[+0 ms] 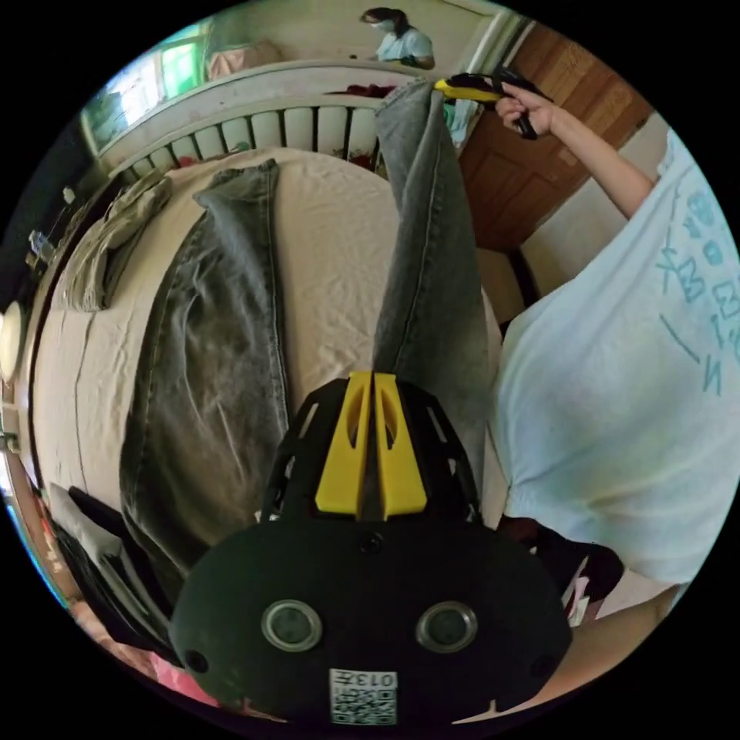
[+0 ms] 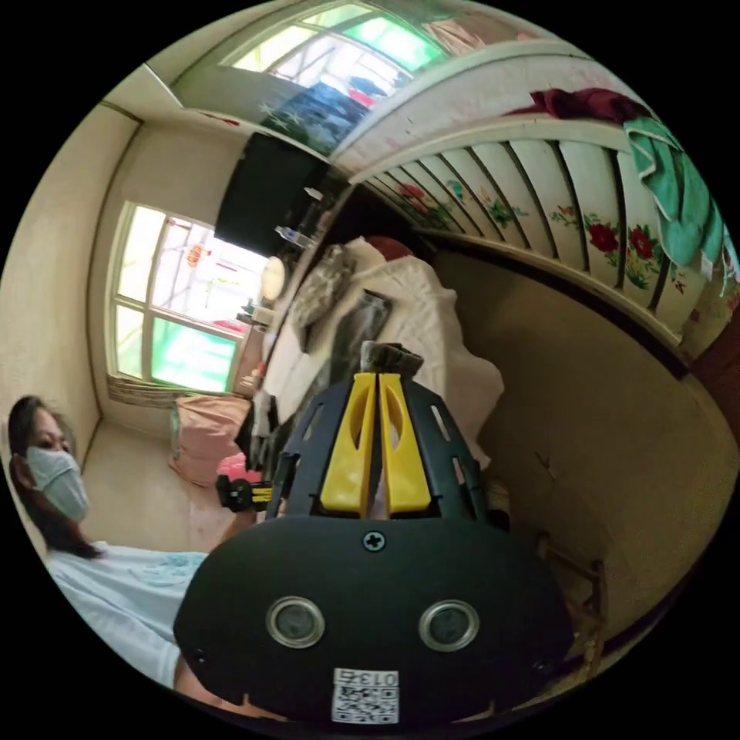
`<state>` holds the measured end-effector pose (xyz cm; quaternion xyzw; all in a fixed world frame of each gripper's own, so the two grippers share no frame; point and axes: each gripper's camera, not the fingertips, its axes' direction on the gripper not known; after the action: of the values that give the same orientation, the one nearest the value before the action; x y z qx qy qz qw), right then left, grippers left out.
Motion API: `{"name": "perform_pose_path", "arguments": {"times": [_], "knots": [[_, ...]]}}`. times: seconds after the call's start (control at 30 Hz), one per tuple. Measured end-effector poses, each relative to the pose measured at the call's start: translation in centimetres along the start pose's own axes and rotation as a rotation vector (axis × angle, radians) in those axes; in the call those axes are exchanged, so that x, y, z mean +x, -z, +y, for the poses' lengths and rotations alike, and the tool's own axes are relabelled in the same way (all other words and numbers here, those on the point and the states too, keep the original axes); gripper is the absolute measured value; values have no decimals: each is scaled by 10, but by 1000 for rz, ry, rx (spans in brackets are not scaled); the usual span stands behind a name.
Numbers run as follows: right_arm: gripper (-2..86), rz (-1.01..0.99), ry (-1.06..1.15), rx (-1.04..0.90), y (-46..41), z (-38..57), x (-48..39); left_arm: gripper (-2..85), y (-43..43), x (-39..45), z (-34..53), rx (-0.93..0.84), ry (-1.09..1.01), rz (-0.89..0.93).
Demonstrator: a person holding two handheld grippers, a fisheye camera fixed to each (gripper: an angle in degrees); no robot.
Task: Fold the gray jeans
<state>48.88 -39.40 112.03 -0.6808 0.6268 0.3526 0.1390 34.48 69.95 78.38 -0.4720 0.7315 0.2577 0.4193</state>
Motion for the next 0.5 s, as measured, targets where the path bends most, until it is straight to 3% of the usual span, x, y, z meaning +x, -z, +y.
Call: {"name": "perform_pose_path", "arguments": {"times": [0.1, 0.17, 0.27, 0.33, 0.5], "knots": [[41, 19, -43, 71, -24, -12, -11, -2, -10, -48, 8, 60, 125, 132], [53, -19, -71, 113, -54, -26, -10, -2, -45, -106, 6, -47, 285, 276], [56, -174, 8, 132, -96, -47, -22, -2, -62, -155, 9, -126, 408, 286], [58, -92, 135, 103, -106, -55, -39, -2, -59, -171, 19, -74, 456, 271], [84, 408, 280, -183, -146, -50, -16, -1, -62, -183, 42, 40, 544, 257]]}}
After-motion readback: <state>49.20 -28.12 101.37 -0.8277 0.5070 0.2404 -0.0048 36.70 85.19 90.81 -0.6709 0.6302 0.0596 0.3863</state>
